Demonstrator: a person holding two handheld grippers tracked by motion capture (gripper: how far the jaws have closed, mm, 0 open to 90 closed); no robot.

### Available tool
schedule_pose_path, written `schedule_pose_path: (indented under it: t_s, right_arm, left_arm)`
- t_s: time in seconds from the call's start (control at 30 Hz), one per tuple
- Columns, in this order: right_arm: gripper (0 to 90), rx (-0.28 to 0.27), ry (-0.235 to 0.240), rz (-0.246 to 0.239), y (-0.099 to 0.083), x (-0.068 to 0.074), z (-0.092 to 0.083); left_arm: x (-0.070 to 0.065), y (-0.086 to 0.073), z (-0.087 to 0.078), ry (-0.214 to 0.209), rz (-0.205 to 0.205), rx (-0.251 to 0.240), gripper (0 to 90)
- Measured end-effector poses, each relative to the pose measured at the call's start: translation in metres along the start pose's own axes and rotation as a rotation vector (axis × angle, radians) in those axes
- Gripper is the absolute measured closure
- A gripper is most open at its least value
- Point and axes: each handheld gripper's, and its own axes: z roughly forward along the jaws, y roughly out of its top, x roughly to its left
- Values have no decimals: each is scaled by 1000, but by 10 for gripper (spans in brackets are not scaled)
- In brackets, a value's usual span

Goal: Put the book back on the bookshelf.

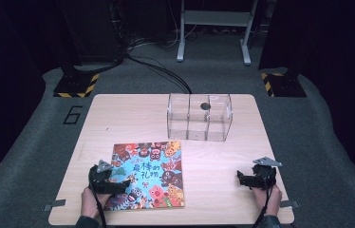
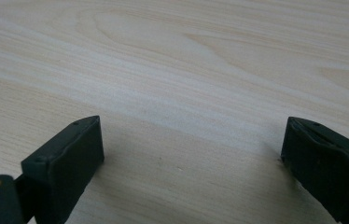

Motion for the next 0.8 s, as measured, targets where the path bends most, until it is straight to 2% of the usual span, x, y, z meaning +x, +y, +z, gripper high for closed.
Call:
schedule_pose_path:
  t_s: [0.2, 0.27, 0.3, 0.43, 0.67, 0.7, 0.73, 0.8]
  right_arm:
    - [58, -2, 3, -3, 0, 0, 0]
    - [60, -1, 3, -1, 0, 0, 0]
    - [61, -2, 3, -1, 0, 0, 0]
    - [66, -3, 6, -3, 0, 0, 0]
    - [65, -1, 7, -4, 0, 0, 0]
    - [61, 0, 9, -5, 0, 0, 0]
    - [55, 0, 10, -5, 0, 1, 0]
    - [44, 9, 19, -18, 0, 1, -1]
  left_arm:
    - [0, 0, 0, 3, 2, -1, 3]
    - [-2, 1, -1, -12, 5, 13, 4]
    - [-5, 1, 1, -15, 18, 8, 4]
    - [-11, 2, 4, -24, 24, -1, 5]
    - [-16, 4, 7, -35, 37, 0, 5]
    - [-15, 5, 6, -44, 46, 13, 5]
    - [-17, 4, 7, -38, 37, -1, 5]
    - [-18, 5, 8, -41, 45, 1, 6]
